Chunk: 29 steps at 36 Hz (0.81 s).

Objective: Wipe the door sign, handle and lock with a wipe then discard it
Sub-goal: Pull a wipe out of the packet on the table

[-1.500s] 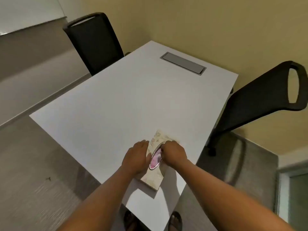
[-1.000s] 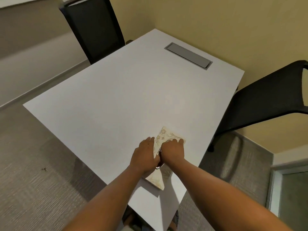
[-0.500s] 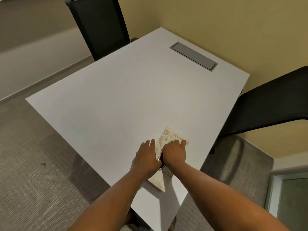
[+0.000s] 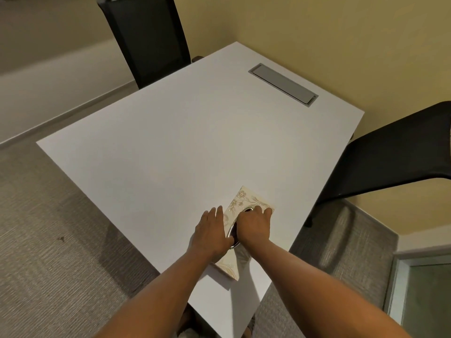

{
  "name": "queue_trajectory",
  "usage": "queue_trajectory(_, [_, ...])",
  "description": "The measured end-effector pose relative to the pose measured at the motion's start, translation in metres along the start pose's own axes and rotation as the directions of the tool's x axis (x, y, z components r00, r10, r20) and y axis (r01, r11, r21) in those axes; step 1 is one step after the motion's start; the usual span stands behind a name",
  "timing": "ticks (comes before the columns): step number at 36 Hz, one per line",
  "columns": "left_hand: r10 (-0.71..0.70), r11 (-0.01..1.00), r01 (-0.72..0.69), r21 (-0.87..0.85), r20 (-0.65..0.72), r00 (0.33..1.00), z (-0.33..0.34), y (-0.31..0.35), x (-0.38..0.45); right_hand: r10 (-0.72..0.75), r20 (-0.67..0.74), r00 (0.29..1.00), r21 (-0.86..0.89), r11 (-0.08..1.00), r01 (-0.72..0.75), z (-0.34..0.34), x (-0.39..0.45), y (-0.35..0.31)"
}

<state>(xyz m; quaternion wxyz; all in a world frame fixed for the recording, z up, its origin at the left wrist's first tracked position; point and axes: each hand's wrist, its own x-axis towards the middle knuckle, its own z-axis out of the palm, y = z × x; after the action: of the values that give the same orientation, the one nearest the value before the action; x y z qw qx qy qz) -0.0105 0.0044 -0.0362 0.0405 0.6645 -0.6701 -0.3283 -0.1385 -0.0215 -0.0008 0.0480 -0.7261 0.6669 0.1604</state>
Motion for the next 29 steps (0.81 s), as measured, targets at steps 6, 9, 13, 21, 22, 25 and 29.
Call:
queue_trajectory(6, [-0.002, 1.0, 0.002, -0.01, -0.007, 1.0, 0.0, 0.001, -0.003, 0.002, -0.007, 1.0, -0.016, 1.0, -0.002, 0.0, 0.002, -0.002])
queue_trajectory(9, [-0.008, 1.0, 0.008, -0.011, -0.001, 1.0, 0.001, 0.002, -0.004, 0.006, -0.005, 1.0, -0.027, 1.0, -0.006, 0.001, 0.002, -0.002])
queue_trajectory(13, [-0.007, 1.0, 0.007, 0.002, -0.002, 1.0, 0.002, 0.0, -0.004, 0.003, -0.007, 1.0, -0.026, 1.0, -0.003, 0.002, 0.003, -0.002])
queue_trajectory(21, [0.011, 1.0, -0.01, 0.006, -0.031, 0.999, 0.0, 0.003, -0.004, -0.014, 0.005, 1.0, 0.035, 0.999, 0.014, 0.001, 0.002, 0.005])
queue_trajectory(22, [0.017, 1.0, -0.017, 0.005, -0.036, 0.999, -0.001, 0.003, -0.004, -0.013, 0.009, 1.0, 0.057, 0.998, 0.012, 0.001, 0.002, 0.006])
queue_trajectory(25, [0.046, 0.999, -0.046, 0.01, -0.05, 0.998, -0.002, 0.003, -0.003, -0.01, -0.006, 1.0, 0.125, 0.992, 0.011, 0.001, -0.001, 0.011])
queue_trajectory(29, [0.114, 0.993, -0.111, 0.041, -0.071, 0.991, -0.002, 0.006, -0.003, -0.053, -0.067, 0.996, 0.184, 0.981, 0.064, -0.001, -0.007, 0.018])
